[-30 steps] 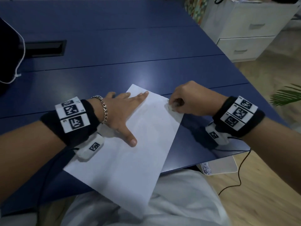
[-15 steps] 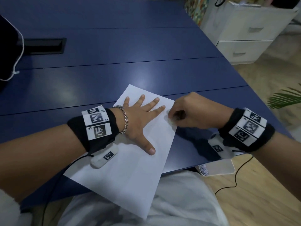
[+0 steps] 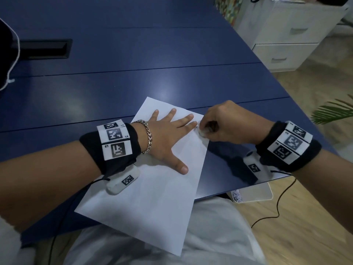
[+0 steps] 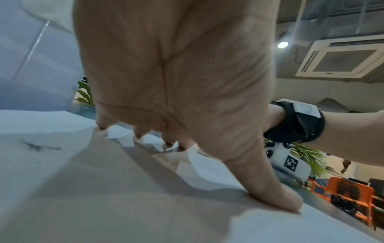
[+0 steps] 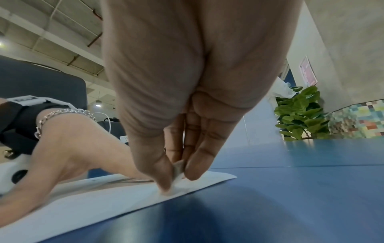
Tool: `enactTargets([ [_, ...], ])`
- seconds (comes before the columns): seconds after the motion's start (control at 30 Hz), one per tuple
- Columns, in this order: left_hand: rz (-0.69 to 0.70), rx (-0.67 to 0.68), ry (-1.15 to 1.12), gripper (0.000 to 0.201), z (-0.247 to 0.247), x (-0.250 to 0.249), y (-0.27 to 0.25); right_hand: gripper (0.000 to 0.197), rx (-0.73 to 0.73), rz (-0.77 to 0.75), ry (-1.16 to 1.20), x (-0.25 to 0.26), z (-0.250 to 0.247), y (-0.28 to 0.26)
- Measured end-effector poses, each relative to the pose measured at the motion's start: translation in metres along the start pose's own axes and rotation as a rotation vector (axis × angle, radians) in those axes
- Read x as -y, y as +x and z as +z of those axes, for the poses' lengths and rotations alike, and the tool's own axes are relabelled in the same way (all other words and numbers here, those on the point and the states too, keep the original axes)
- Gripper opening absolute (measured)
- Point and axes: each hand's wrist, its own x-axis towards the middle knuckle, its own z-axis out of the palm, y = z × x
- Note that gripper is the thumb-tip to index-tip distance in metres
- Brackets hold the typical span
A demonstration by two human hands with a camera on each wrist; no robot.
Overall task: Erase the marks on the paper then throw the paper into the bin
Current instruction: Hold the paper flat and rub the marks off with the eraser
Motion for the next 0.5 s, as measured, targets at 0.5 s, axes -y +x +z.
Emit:
enactTargets([
  [0.5, -0.106, 0.090, 0.032, 0.160, -0.010, -0.010, 0.003, 0.010, 0.038, -0.031, -0.083, 0.023, 0.005, -0.015],
])
